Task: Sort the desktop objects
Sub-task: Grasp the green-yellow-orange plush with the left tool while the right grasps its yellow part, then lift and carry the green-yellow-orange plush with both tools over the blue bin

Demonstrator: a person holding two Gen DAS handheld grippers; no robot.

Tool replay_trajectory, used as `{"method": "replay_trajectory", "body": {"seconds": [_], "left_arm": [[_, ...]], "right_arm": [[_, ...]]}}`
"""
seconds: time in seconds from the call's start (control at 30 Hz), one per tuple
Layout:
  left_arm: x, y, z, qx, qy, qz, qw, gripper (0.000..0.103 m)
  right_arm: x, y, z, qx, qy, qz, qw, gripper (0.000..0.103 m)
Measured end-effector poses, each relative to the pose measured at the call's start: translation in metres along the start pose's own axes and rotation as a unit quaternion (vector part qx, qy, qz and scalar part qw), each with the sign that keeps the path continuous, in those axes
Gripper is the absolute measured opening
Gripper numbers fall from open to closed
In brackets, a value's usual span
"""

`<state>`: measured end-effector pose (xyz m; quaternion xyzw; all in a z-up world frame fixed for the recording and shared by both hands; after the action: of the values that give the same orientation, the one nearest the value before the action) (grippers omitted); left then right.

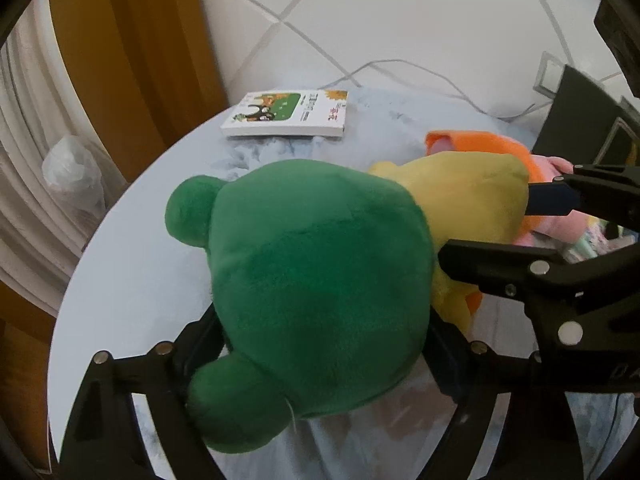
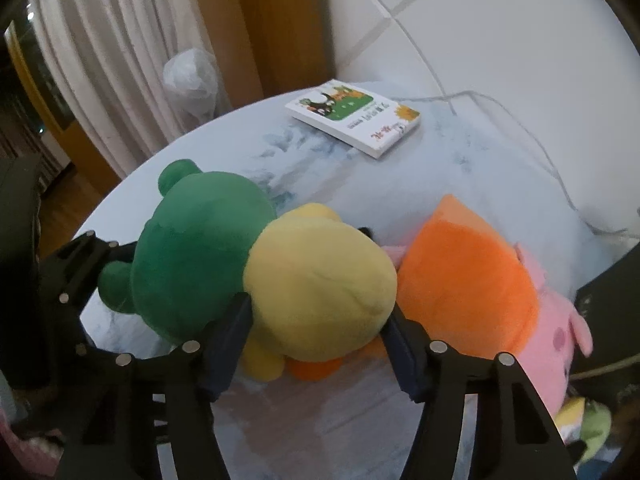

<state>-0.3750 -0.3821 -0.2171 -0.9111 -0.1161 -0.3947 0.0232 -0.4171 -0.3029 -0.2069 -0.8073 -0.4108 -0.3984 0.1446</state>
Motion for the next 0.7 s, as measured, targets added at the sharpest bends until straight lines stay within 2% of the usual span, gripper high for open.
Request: {"method": "replay_trajectory", "body": {"seconds": [0.37,0.5,0.7], "left_arm": [[0.108,-0.016,-0.002,-0.011,-0.064,-0.012,0.9978,0.088],[0.147,-0.031,-0.005,-0.014,-0.088,0.001,0.9960,0.088],[0.207,-0.067,-0.011,-0.027,-0.126,0.031,0.9912,0.088]], "right_arm": [[0.087,0.033,0.006,0.017,-0.050,-0.006,0.999,0.062],[0.129,0.040,0.008,0.011,-0.066,0.003,0.998,0.062],[0.206,0.043,0.022,0.004,-0.097,0.041,0.994,0.062]]}}
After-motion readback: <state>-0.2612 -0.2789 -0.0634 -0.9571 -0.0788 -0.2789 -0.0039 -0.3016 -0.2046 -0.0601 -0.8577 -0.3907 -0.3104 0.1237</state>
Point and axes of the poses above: each gripper's, at about its wrist camera, not at the fingertips, and x roughly against the way its jaws point, y to its left, z to its underside, the point moved 9 cm from there along -x, roughly the way its jaws point, and after that the axes turned 8 degrees about -y, right-handed, at the moved point
